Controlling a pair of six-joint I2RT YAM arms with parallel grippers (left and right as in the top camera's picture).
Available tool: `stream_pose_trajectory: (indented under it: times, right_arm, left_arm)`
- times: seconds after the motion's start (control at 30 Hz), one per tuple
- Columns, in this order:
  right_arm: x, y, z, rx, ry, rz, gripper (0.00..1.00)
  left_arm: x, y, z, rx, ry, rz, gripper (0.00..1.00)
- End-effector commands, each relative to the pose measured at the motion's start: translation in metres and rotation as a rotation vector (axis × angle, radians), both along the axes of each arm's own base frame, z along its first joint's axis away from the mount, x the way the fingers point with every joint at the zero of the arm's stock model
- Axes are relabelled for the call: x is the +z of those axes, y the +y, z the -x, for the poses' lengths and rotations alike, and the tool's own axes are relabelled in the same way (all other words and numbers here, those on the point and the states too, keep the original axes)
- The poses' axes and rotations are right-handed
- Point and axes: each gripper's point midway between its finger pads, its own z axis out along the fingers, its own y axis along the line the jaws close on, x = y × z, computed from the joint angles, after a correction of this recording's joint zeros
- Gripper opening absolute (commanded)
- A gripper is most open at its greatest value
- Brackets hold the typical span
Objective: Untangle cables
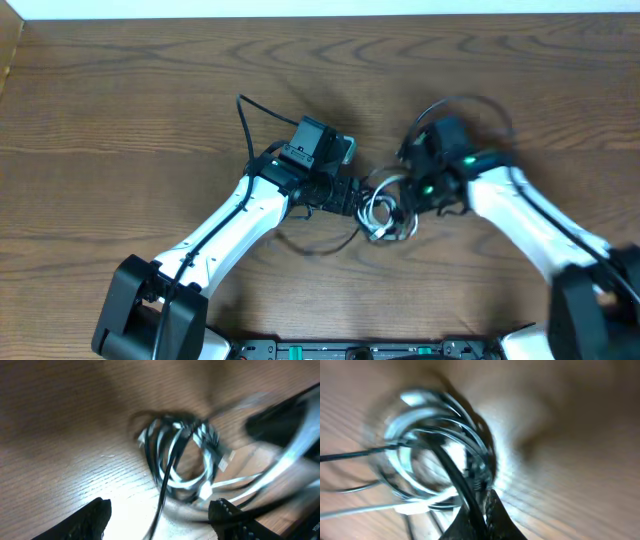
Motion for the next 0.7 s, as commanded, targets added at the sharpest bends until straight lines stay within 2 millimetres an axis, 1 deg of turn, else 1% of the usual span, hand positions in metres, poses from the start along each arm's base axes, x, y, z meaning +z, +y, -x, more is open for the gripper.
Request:
stream_pose_trajectory:
  times: [0.0,0.07,0.13,0.2,0.3,0.53,0.6,0.63,0.67]
  right_arm:
    - [0.100,0.005,-0.036,-0.080,-0.214,-0.229,0.01]
    - [0.128,0.001,-0.040,-0.147,-0.252,-0.312,0.01]
    - [0.146,0.000,-0.038,-0.176,-0.263,-0.381,0.01]
    - [0.154,0.003,-0.035,-0.188,-0.256,-0.416,0.01]
    - [0.157,0.007,-0.031,-0.170,-0.244,-0.441,0.01]
    - [0.157,0.007,-0.031,-0.169,-0.243,-0.442,0.01]
    - [0.157,0.007,-0.031,-0.167,-0.242,-0.445,0.01]
    - [0.157,0.007,-0.031,-0.168,-0.243,-0.444,0.01]
    - [0.157,0.007,-0.031,-0.168,-0.243,-0.444,0.01]
  left_arm:
    - [0.002,0.004,-0.001,-0.002,-0.021,-0.017,0.67]
    - [0.002,0.004,-0.001,-0.002,-0.021,-0.017,0.67]
    - [0.002,0.004,-0.001,-0.002,-0.021,-0.017,0.68]
    - [0.002,0.004,-0.001,-0.003,-0.022,-0.017,0.67]
    - [0.002,0.003,-0.001,-0.003,-0.022,-0.016,0.67]
    - [0.004,0.001,-0.003,0.019,-0.015,0.002,0.68]
    - [0.010,-0.010,-0.001,-0.008,-0.007,0.070,0.67]
    - [0.018,-0.021,0.001,-0.039,-0.001,0.137,0.68]
    - [0.023,-0.028,0.003,-0.061,0.004,0.179,0.67]
